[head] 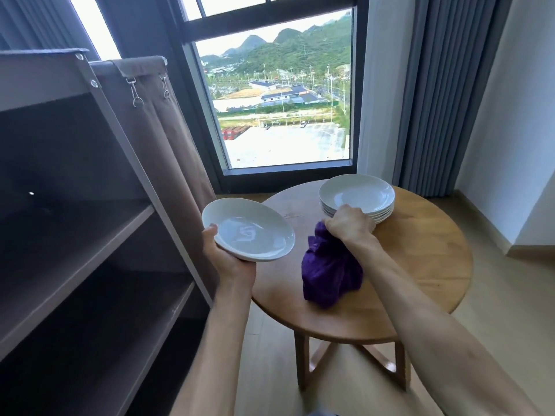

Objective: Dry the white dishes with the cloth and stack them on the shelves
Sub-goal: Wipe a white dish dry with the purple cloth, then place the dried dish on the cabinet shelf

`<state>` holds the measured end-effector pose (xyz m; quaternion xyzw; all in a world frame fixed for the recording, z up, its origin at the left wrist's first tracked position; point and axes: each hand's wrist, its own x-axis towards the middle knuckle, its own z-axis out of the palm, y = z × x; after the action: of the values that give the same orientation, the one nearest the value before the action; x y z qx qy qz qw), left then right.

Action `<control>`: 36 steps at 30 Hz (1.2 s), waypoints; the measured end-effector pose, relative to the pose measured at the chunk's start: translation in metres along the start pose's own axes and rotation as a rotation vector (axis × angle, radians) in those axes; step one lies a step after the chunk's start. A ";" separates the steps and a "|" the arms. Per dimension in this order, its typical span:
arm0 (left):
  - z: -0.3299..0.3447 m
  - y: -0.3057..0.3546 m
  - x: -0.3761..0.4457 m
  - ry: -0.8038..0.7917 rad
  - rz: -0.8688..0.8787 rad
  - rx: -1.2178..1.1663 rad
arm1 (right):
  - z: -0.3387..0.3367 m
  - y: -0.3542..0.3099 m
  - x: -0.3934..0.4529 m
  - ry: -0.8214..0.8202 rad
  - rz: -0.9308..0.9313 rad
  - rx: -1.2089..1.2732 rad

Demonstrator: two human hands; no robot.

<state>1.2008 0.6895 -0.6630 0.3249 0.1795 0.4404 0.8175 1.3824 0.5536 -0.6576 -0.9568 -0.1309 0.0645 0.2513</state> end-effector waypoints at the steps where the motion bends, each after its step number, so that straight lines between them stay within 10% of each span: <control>1: 0.000 0.003 0.000 -0.022 0.002 -0.021 | 0.001 -0.002 -0.004 0.001 0.020 -0.088; 6: 0.002 0.021 -0.003 -0.166 -0.036 -0.116 | 0.010 -0.028 -0.028 0.192 -0.266 0.400; 12: 0.008 0.034 -0.012 -0.110 -0.061 0.012 | 0.022 -0.068 -0.058 -0.328 -0.119 1.316; 16: -0.002 0.058 -0.021 0.210 0.356 0.576 | 0.026 -0.080 -0.057 -0.226 -0.002 1.387; 23: -0.020 0.106 -0.048 -0.142 0.594 1.161 | 0.013 -0.130 -0.080 -0.378 0.083 1.502; 36: -0.077 0.195 -0.094 0.152 0.920 1.212 | 0.031 -0.218 -0.163 -0.517 -0.456 1.266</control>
<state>0.9872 0.7179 -0.5835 0.7275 0.2920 0.5821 0.2160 1.1732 0.7052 -0.5659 -0.5306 -0.3204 0.2984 0.7258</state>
